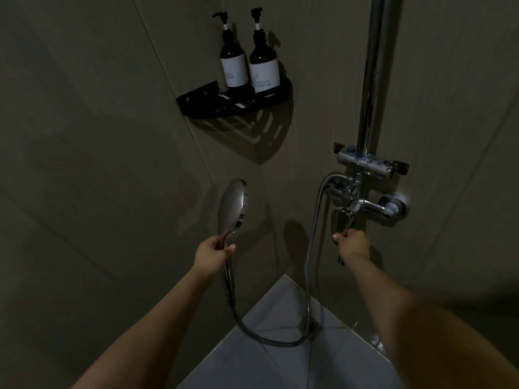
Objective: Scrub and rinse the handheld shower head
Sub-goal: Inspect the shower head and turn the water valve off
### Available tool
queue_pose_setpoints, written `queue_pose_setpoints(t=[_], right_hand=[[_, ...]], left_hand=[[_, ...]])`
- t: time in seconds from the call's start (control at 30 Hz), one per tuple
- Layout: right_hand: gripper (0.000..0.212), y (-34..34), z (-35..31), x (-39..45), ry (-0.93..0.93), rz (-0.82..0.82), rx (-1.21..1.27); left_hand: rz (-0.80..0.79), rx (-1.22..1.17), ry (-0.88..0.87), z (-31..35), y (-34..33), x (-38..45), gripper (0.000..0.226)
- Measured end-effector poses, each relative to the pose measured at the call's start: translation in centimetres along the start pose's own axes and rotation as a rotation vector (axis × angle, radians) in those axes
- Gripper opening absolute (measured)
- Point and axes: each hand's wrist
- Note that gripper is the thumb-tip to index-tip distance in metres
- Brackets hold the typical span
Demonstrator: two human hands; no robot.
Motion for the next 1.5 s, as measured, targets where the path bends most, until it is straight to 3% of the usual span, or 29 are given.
queue_pose_setpoints(t=[0.73, 0.87, 1.27, 1.5], right_hand=[[0.028, 0.2, -0.2, -0.3, 0.001, 0.003, -0.007], [0.029, 0.3, -0.3, -0.4, 0.008, 0.003, -0.009], [0.027, 0.2, -0.2, -0.4, 0.004, 0.000, 0.004], [0.027, 0.2, -0.2, -0.4, -0.001, 0.003, 0.010]], left_hand=[[0.018, -0.007, -0.011, -0.8, 0.5, 0.0, 0.005], [0.041, -0.104, 0.004, -1.1, 0.9, 0.1, 0.016], [0.219, -0.013, -0.035, -1.3, 1.3, 0.2, 0.028], [0.188, 0.073, -0.035, -1.6, 1.3, 0.5, 0.026]])
Point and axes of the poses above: each hand's wrist, its own x-axis towards the middle knuckle, its own y-axis out of the back of the hand, z = x × y
